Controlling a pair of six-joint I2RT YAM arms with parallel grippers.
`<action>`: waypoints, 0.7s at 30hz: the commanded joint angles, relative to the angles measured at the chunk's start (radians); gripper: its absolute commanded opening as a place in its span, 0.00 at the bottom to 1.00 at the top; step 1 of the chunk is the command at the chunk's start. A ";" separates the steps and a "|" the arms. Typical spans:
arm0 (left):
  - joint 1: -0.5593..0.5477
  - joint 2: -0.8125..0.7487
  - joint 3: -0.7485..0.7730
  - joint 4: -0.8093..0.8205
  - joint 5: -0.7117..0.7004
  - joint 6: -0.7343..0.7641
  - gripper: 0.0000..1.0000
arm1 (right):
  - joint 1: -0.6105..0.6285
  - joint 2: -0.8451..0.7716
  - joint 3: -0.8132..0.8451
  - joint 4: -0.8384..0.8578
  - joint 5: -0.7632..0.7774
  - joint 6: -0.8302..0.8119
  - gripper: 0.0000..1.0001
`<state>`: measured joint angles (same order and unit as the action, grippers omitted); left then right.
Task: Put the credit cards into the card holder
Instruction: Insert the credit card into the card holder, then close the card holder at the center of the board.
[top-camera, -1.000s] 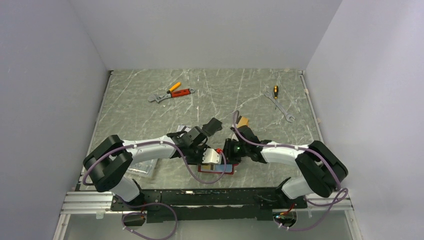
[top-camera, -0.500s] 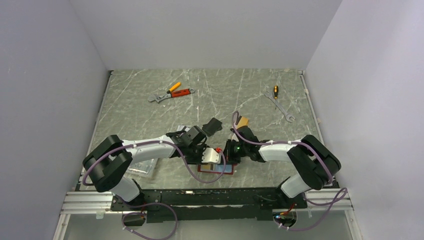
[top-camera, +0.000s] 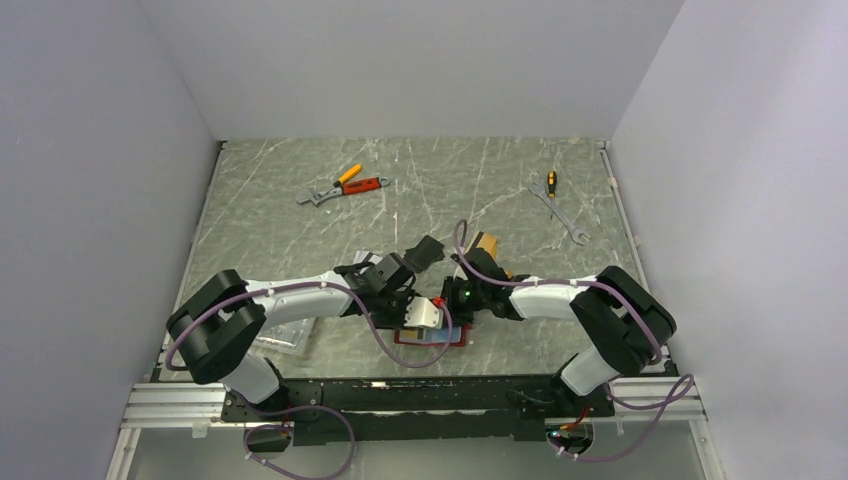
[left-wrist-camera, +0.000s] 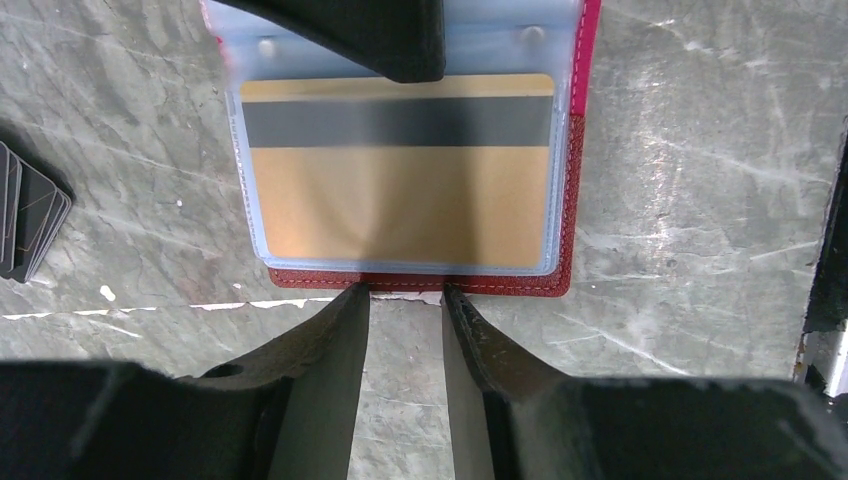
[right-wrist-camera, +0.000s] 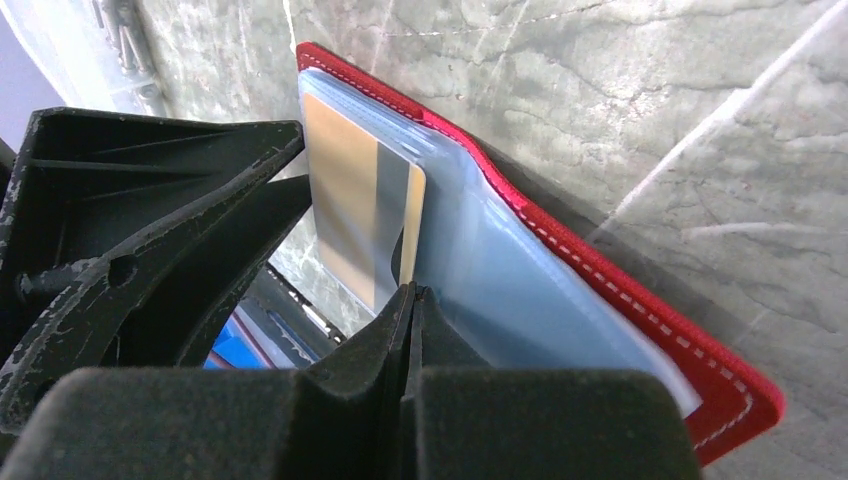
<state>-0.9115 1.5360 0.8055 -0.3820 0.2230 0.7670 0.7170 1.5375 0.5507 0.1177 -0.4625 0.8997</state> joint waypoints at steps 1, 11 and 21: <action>-0.011 -0.025 0.019 -0.008 0.018 0.006 0.39 | -0.006 -0.045 0.033 -0.055 0.019 -0.016 0.01; 0.139 -0.166 0.134 -0.139 0.047 -0.023 0.51 | -0.109 -0.428 -0.026 -0.355 0.100 -0.067 0.52; 0.208 -0.245 0.114 -0.196 0.160 -0.066 0.46 | -0.110 -0.730 -0.275 -0.381 0.132 0.020 0.71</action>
<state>-0.6956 1.2804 0.9501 -0.5514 0.2928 0.7212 0.6071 0.8684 0.3389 -0.2329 -0.3576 0.8761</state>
